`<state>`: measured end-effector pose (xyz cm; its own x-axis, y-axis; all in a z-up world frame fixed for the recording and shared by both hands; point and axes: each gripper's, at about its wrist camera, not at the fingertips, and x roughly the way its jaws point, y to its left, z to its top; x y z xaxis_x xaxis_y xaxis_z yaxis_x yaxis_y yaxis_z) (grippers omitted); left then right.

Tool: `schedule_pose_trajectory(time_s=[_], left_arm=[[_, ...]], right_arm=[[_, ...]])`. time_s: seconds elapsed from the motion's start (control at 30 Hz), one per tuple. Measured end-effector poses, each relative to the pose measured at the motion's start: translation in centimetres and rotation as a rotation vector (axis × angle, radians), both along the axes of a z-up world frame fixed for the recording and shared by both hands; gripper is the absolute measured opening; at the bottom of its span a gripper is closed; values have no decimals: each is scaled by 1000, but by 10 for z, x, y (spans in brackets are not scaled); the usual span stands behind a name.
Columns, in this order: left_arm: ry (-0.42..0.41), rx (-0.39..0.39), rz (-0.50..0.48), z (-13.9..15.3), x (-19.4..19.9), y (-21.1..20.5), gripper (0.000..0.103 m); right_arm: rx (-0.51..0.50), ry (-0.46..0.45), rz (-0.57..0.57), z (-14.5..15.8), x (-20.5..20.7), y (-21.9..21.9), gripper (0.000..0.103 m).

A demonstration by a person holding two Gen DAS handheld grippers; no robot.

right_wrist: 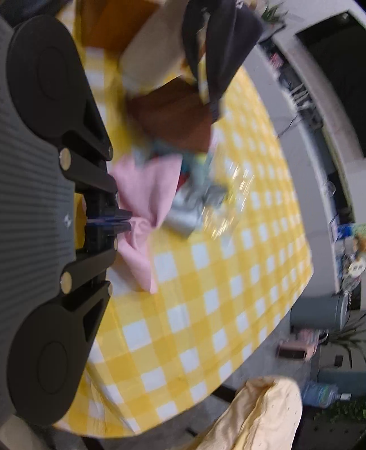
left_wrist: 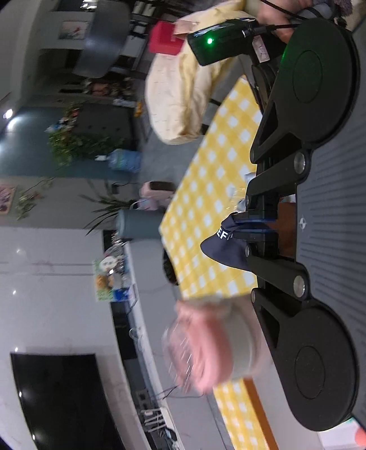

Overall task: Organize soft objects
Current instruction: 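Grasp the navy cap with the left gripper while the right gripper reaches the pink cloth, then lift the navy cap with the left gripper while the right gripper grasps the pink cloth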

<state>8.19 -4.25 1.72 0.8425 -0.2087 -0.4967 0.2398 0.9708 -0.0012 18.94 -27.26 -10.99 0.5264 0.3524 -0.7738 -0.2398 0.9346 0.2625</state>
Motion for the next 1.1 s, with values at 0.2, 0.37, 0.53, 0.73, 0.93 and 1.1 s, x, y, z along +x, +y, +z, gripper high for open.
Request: schedule_pose_trajectory(time_s=[0.2, 0.37, 0.53, 0.73, 0.93, 1.1], left_arm=[[-10, -22, 36, 14, -17, 14, 4], [105, -26, 35, -17, -7, 15, 4], [213, 56, 60, -70, 11, 14, 4], [330, 42, 59, -122, 27, 20, 4], [369, -27, 15, -139, 30, 22, 7], [418, -125, -3, -142, 26, 29, 42]], right_arm=[[167, -28, 126, 36, -18, 26, 0], [173, 20, 192, 33, -16, 53, 0], [13, 47, 178, 13, -3, 62, 0], [-95, 86, 121, -11, 10, 38, 0], [-135, 114, 54, -29, 17, 16, 0], [-134, 113, 58, -33, 19, 17, 4]])
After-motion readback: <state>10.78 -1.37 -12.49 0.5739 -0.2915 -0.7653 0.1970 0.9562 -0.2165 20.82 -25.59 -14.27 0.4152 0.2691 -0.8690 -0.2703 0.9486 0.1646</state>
